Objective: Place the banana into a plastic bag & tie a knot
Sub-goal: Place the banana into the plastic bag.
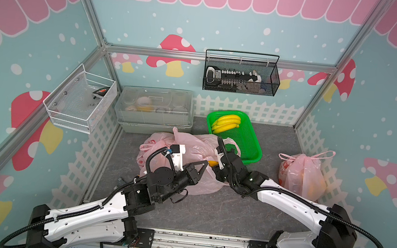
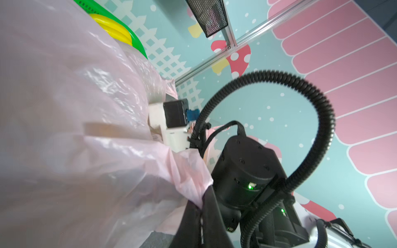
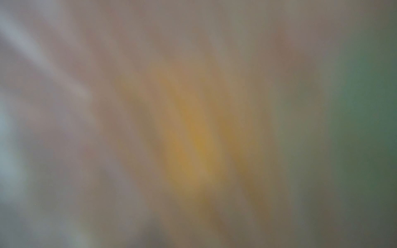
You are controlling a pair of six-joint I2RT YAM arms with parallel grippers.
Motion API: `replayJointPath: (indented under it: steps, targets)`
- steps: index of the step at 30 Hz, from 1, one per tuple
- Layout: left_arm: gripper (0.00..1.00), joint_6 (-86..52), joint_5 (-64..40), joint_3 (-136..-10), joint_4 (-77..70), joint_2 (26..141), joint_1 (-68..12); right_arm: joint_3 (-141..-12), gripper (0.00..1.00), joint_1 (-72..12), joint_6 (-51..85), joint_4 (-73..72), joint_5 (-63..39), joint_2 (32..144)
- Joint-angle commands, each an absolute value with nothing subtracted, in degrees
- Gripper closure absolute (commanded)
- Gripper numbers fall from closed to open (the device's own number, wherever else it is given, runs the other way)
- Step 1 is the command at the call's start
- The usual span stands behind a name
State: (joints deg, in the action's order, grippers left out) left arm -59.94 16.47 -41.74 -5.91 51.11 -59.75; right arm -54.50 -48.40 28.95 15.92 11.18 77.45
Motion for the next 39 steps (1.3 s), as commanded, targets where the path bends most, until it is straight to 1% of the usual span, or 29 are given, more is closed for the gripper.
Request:
replayJointPath:
  steps: [1,4,7,9,11,13,16,17,18,22,25,29,33,36,39]
  targets:
    - [1.00,-62.6,16.4,-40.6,-6.3,51.1,-57.5,-51.8,0.84,-47.9,32.4,28.4,21.2,74.7]
    - [1.00,-64.8,14.0,-39.1,-9.3,53.6,-55.4,-52.6,0.82,-47.8,33.6,33.8,25.2,72.9]
    - [1.00,-64.9,12.1,-40.1,-11.2,57.1,-54.6,-52.9,0.81,-47.7,32.2,34.3,27.3,70.6]
    - [1.00,-64.1,11.9,-41.1,-10.8,58.4,-54.6,-53.5,0.81,-47.7,30.0,31.7,23.9,70.1]
    - [1.00,-63.8,12.7,-41.3,-9.2,58.7,-54.4,-54.0,0.81,-47.7,27.9,27.8,17.7,71.1]
    - [1.00,-63.7,13.6,-40.8,-7.3,58.3,-54.0,-54.7,0.81,-48.0,27.0,24.7,12.4,73.9]
    - [1.00,-63.7,14.7,-39.6,-4.6,57.2,-52.7,-55.9,0.81,-48.1,27.1,22.7,8.2,78.6]
    - [1.00,-63.8,14.8,-39.3,-3.2,56.9,-52.1,-56.3,0.78,-48.1,27.1,22.4,7.1,79.5]
    - [1.00,-64.1,14.4,-39.1,-1.7,56.6,-51.0,-56.3,0.73,-48.1,27.1,21.4,5.9,80.0]
    - [1.00,-63.1,13.5,-38.6,2.3,57.0,-47.0,-56.5,0.46,-47.9,23.7,20.5,1.5,76.9]
    - [1.00,-61.0,12.1,-39.5,3.4,59.0,-43.5,-57.8,0.35,-47.0,20.5,24.0,0.9,72.1]
    - [1.00,-57.7,9.1,-42.9,3.3,63.6,-39.7,-59.2,0.30,-42.2,18.0,28.4,-1.9,64.8]
    - [1.00,-55.2,7.8,-46.9,3.8,69.1,-38.4,-60.7,0.26,-34.4,14.9,31.0,-5.6,59.0]
    - [1.00,-54.5,6.8,-48.5,3.4,72.1,-37.8,-62.8,0.24,-29.8,14.5,31.1,-5.0,59.9]
    - [1.00,-54.1,5.7,-48.7,3.0,73.0,-37.8,-65.6,0.24,-25.7,18.4,28.7,-2.2,66.1]
